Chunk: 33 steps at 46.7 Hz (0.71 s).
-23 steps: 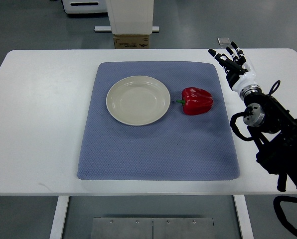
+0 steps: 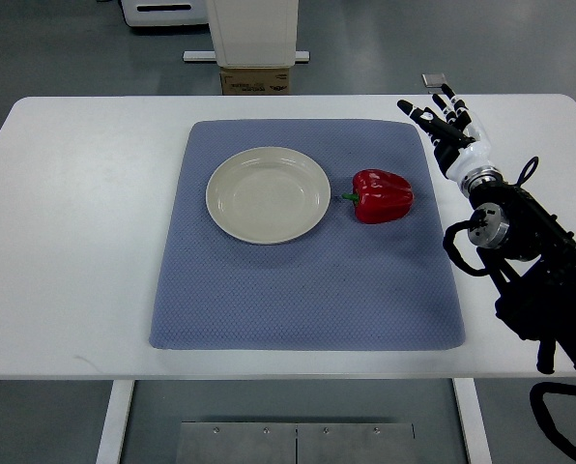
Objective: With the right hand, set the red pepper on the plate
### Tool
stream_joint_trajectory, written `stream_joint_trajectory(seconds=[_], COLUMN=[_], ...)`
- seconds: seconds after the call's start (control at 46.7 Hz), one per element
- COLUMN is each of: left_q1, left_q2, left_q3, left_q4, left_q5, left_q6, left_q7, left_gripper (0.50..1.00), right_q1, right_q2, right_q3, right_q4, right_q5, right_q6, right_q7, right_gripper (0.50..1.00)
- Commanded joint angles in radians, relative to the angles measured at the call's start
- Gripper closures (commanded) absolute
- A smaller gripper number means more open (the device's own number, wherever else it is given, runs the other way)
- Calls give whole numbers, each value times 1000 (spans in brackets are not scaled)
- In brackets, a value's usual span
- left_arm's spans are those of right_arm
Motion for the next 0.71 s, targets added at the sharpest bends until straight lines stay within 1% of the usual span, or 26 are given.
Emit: stream_joint_trajectory(seconds=[0.0,0.685], left_q1=[0,0], left_q2=[0,0], left_q3=[0,0], left_q4=[0,0], left_q5=[0,0], left_q6=[0,0], left_q7=[0,0], left_gripper=[500,500], right_q1=[0,12], right_q2=[0,0], right_q3=[0,-1], right_q4=[0,0], right_q5=[1,1], right_q6=[0,4], right_q7=[1,2], right_gripper=[500,500])
